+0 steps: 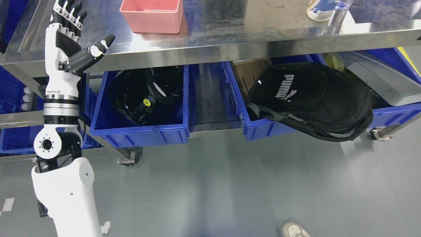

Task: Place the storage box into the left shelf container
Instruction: 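Raise the left hand up toward the pink box on the tabletop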

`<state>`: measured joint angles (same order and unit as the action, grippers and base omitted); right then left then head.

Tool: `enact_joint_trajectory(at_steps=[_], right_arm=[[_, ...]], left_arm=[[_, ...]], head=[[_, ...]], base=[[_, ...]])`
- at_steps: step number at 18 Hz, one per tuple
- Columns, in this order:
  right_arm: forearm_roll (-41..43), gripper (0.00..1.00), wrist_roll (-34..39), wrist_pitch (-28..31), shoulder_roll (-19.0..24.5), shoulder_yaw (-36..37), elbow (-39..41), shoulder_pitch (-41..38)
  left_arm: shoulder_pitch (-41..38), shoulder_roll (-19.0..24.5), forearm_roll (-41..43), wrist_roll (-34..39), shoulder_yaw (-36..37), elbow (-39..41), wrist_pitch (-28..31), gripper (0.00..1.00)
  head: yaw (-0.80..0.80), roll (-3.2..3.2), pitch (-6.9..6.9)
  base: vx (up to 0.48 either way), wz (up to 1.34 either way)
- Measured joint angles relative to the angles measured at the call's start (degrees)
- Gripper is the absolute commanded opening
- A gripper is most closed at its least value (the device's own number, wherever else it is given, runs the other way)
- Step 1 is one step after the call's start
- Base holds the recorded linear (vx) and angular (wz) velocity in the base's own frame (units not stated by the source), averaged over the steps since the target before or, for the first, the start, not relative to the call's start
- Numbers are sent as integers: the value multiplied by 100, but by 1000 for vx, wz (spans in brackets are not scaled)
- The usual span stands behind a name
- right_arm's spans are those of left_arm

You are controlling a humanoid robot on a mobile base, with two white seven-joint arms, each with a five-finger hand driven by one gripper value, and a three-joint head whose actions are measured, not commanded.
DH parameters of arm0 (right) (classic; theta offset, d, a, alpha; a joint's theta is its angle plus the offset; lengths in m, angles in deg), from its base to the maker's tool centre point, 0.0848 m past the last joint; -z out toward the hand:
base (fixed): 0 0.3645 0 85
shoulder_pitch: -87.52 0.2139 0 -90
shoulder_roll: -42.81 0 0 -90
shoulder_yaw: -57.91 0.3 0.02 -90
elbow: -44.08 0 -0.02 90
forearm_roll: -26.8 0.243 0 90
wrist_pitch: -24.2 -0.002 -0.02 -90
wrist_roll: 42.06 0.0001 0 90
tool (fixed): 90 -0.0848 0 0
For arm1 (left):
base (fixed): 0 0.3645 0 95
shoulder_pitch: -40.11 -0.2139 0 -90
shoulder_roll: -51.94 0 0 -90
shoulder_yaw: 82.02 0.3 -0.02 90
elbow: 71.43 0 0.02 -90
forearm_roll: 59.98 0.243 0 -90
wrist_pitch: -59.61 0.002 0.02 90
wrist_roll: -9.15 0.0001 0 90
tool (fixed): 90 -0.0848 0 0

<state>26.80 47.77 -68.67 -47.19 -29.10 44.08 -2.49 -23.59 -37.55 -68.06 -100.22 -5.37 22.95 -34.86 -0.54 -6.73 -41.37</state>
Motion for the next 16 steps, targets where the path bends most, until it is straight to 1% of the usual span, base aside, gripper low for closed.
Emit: enact_joint_trajectory(at_steps=[2,6,9,11,14,16], right_arm=[[0,100,0,2,0,0,0,1],[0,100,0,3,0,0,0,1],[0,100,0,4,0,0,0,1],[0,100,-3,4,0,0,0,1],[0,100,-5,4,0,0,0,1],[0,100,-21,7,0,0,0,1]], left_arm=[[2,36,0,-147,-2,-3,18,100],[82,186,1,-270,-19,-16,-323,100],[266,480,13,-363,-19,-96,-418,100],[503,752,48,-831,5,-220,-433,100],[999,1272,276,-1797,257,-530,-477,100],[1403,1617,549,-2142,522,-812,-500,100]], head=[[0,0,0],[0,0,-1],[0,0,-1],[0,0,-1],[0,0,-1],[0,0,-1]], base=[[-5,-5],[1,9],[0,5],[0,15],[0,4],[0,0]])
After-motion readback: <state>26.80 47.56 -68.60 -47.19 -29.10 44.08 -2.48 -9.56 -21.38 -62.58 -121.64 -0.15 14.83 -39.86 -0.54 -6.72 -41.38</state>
